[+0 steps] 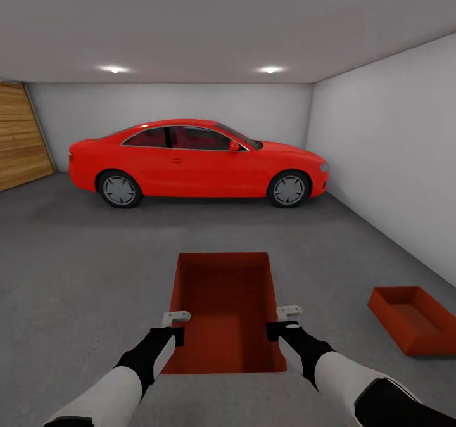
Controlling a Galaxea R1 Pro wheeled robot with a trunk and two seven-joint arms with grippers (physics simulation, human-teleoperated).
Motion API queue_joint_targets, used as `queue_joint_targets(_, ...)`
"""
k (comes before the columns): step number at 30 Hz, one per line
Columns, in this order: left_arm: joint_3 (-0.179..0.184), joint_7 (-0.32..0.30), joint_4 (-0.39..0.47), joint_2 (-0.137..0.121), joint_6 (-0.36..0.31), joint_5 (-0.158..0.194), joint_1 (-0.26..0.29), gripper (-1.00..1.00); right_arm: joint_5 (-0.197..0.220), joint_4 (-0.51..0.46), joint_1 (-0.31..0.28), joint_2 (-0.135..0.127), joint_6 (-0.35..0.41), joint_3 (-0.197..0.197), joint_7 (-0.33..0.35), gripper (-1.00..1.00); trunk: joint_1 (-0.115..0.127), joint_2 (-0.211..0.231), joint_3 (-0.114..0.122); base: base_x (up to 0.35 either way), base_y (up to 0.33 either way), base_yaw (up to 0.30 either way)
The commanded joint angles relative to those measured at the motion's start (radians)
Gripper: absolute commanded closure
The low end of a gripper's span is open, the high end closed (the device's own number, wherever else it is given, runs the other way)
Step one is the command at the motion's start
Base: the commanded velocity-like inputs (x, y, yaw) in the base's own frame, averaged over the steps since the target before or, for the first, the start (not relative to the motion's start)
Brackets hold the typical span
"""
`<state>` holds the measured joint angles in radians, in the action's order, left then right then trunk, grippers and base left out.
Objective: Move the two storage containers from the living room to the garage. In the garage, place one container on the floor and stack the other container on top of it (either order is fine).
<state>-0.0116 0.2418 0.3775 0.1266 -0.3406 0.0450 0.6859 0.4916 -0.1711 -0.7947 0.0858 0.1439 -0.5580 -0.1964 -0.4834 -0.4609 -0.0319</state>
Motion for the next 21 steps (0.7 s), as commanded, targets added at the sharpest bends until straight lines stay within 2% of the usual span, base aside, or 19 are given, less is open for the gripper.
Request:
queue_joint_targets(1,0.008,0.007,-0.002,-0.033,-0.005,0.021,0.000,1.00,-0.004,-0.005,-0.001,-0.011,-0.032,-0.010,-0.006,1.00,-0.001,-0.002,-0.002,0.322,0.000,0.000)
queue_joint_targets(21,0.008,0.007,-0.002,-0.032,-0.005,0.021,0.000,1.00,-0.004,-0.005,-0.002,-0.011,-0.032,-0.010,-0.006,1.00,-0.001,-0.002,-0.002,0.322,0.000,0.000)
